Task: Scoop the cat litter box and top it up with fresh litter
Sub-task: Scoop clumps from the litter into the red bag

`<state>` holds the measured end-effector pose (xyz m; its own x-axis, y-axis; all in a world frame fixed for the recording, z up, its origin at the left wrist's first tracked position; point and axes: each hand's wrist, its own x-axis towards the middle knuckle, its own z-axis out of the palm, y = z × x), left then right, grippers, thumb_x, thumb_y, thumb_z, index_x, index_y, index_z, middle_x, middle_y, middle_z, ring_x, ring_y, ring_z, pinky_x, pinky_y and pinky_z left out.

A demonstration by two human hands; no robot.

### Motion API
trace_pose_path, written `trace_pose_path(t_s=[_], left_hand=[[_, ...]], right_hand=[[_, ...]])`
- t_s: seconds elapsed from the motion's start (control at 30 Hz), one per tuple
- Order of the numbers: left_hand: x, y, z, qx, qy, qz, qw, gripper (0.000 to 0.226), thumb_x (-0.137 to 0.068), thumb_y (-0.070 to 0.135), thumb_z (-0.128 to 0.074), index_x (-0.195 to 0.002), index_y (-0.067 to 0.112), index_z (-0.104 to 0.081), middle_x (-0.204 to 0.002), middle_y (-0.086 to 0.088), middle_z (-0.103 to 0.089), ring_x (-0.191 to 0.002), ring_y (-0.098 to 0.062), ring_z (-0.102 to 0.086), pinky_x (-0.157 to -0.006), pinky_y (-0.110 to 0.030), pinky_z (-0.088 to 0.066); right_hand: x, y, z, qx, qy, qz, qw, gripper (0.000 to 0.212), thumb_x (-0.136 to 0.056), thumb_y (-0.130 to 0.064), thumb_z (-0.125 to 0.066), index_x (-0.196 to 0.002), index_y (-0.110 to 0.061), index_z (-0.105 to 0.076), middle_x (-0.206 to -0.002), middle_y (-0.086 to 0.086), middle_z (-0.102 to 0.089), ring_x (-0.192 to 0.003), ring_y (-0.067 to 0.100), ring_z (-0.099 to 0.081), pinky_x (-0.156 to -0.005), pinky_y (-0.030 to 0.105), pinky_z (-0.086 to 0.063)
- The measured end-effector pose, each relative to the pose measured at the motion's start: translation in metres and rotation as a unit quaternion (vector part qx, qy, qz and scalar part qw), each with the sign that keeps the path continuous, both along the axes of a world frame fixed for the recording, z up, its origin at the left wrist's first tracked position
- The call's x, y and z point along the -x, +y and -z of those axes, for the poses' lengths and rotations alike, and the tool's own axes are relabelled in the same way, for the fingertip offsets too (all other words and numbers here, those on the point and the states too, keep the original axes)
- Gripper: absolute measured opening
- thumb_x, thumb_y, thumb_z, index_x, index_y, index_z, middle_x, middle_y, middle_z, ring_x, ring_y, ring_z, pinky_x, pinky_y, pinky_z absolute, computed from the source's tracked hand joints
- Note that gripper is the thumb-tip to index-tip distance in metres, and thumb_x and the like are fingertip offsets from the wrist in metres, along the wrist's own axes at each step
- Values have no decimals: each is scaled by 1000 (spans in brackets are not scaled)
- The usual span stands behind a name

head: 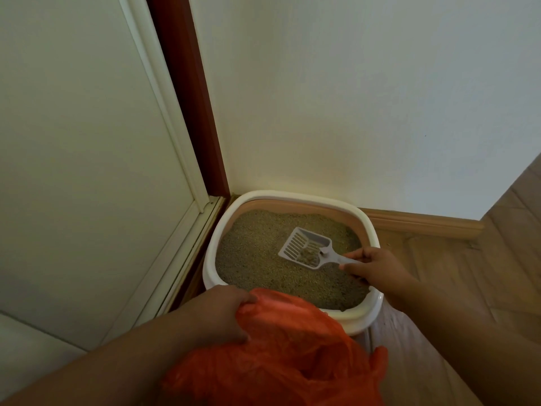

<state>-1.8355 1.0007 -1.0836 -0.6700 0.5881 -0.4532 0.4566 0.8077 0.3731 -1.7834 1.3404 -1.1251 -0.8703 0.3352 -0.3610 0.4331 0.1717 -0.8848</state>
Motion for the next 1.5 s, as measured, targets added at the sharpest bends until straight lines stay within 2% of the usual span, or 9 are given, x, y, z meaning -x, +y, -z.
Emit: trace_pose_path(t_s=[0.07, 0.23, 0.47, 0.7, 0.9, 1.07, 1.27, 1.37, 1.5], left_hand=[[0, 1, -1, -13, 9, -7, 1000, 85, -74, 34, -85, -147, 41, -43, -136, 12, -53, -124, -9, -55, -102, -25, -47], [4, 1, -2, -23, 36, -34, 999, 115, -72, 33, -86, -159, 38, -11, -154, 8, -32, -133, -14, -45, -105, -28, -43], [8, 3, -1, -24, 18, -55, 998, 129, -70, 26, -88, -161, 33, 4, -159, 2, -18, -139, -22, -37, -110, -36, -42], [10, 6, -7, -57, -37, -117, 991, 126, -71, 15, -85, -162, 32, 1, -162, 3, -16, -141, -22, -36, -107, -32, -44], [7, 15, -17, -91, -111, -163, 976, 126, -70, -4, -76, -160, 39, 2, -160, 0, -19, -123, -22, -49, -91, -40, -59], [2, 23, -19, -122, -142, -182, 965, 126, -70, -10, -73, -161, 41, -2, -160, 0, -19, -123, -25, -50, -88, -42, -61], [-2, 27, -22, -123, -152, -169, 966, 125, -73, -11, -72, -160, 41, 1, -161, 1, -16, -122, -22, -47, -84, -37, -60], [-2, 27, -21, -120, -147, -161, 969, 124, -74, -9, -72, -160, 41, 2, -162, 2, -16, -120, -19, -45, -75, -28, -57], [-2, 28, -20, -121, -143, -156, 970, 123, -75, -9, -71, -160, 41, 3, -162, 3, -14, -116, -17, -44, -68, -22, -53]], right_hand=[[-3, 0, -1, 3, -6, -15, 1000, 22, -79, -14, -85, -99, -14, -76, -92, 12, -75, -75, 18, -66, -67, 29, -56], [-6, 1, -10, 22, 4, -40, 999, 24, -78, -14, -86, -100, -12, -76, -91, 14, -76, -75, 20, -66, -72, 34, -55], [-14, 2, -27, 58, 26, -96, 993, 23, -77, -9, -85, -99, -12, -77, -90, 13, -74, -74, 22, -62, -74, 37, -51], [-25, 4, -40, 26, 11, -199, 979, 25, -79, -11, -84, -103, -10, -76, -94, 8, -76, -75, 17, -66, -67, 25, -54], [-32, 2, -52, -50, -11, -314, 948, 23, -82, -16, -84, -103, -17, -76, -96, 4, -77, -78, 14, -70, -69, 26, -55], [-31, -7, -51, -130, -10, -336, 933, 18, -82, -23, -84, -98, -26, -77, -93, -7, -76, -77, 11, -71, -66, 22, -57], [-27, -21, -49, -218, 15, -343, 913, 17, -84, -25, -82, -99, -23, -75, -91, -1, -75, -76, 8, -72, -64, 18, -55], [-26, -29, -48, -263, 8, -405, 876, 19, -85, -29, -80, -103, -25, -75, -96, -6, -74, -83, 9, -71, -73, 25, -59], [-24, -31, -47, -275, 15, -415, 867, 18, -87, -28, -77, -104, -25, -74, -95, -6, -74, -82, 9, -72, -76, 34, -61]])
